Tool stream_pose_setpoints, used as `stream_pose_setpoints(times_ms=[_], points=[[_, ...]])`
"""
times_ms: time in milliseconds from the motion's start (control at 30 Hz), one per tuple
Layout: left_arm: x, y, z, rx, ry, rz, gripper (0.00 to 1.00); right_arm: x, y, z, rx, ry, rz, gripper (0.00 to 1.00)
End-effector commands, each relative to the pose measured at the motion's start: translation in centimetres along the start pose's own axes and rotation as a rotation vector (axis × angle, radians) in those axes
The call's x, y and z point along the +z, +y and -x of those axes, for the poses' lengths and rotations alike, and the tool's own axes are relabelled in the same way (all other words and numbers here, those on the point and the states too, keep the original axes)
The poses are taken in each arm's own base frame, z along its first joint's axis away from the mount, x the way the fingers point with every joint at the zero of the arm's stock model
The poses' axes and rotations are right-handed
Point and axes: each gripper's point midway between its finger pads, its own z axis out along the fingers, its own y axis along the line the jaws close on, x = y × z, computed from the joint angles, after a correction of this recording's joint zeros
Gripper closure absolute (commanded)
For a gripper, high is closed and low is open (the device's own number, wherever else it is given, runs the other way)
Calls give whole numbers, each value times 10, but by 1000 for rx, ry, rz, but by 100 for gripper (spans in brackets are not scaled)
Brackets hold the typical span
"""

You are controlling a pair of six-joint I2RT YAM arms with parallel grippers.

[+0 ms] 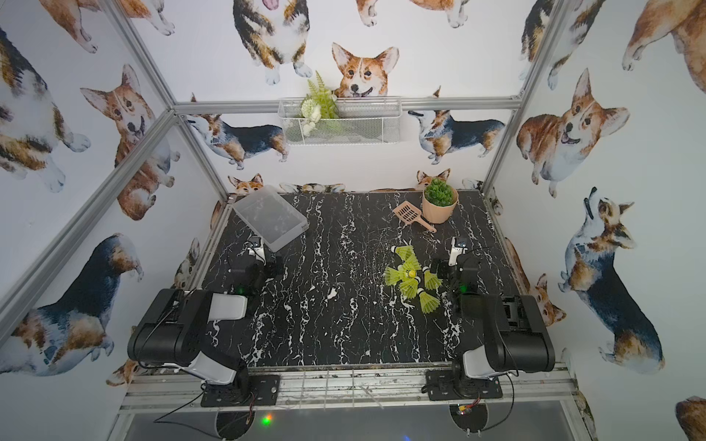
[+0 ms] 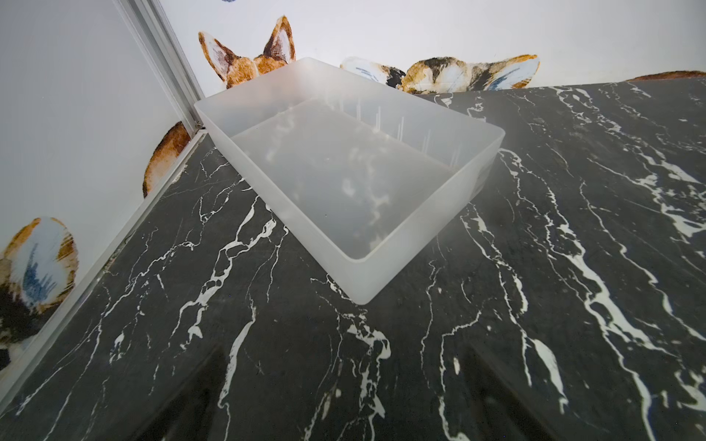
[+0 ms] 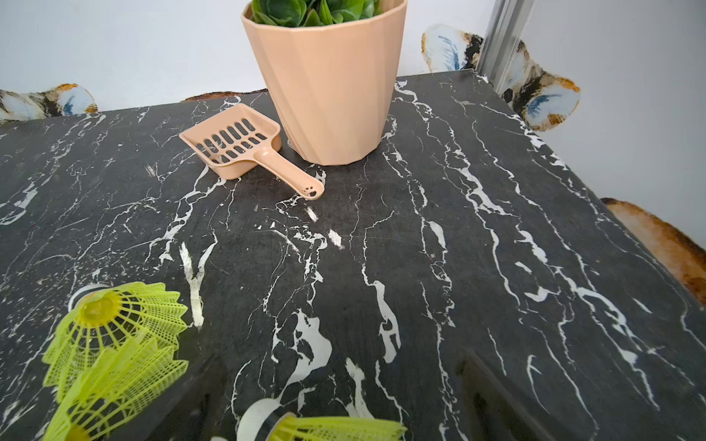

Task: Put the shuttlecocks into the storage box
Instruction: Move the storage box to the center of the board.

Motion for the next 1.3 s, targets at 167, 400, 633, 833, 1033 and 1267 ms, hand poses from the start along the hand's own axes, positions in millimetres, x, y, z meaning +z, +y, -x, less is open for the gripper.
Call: stream_pose_setpoints(times_ms=[167, 400, 633, 833, 1033, 1267], points=[[0, -1, 5, 5, -19, -4, 0, 1, 2, 9, -11, -30, 9, 0], [0, -1, 5, 6, -19, -5, 0, 1, 2, 8, -11, -29, 9, 0], [-1, 8, 4, -14, -23, 43, 0, 1, 2, 9, -10, -30, 5, 0], [-6, 23, 5, -49, -44, 127, 0, -1, -9, 10, 17, -48, -58, 0], [-5, 22, 5, -43, -42, 130, 0, -2, -9, 10, 16, -48, -57, 0], [-5, 21, 5, -38, -41, 131, 0, -2, -10, 10, 17, -48, -59, 0]])
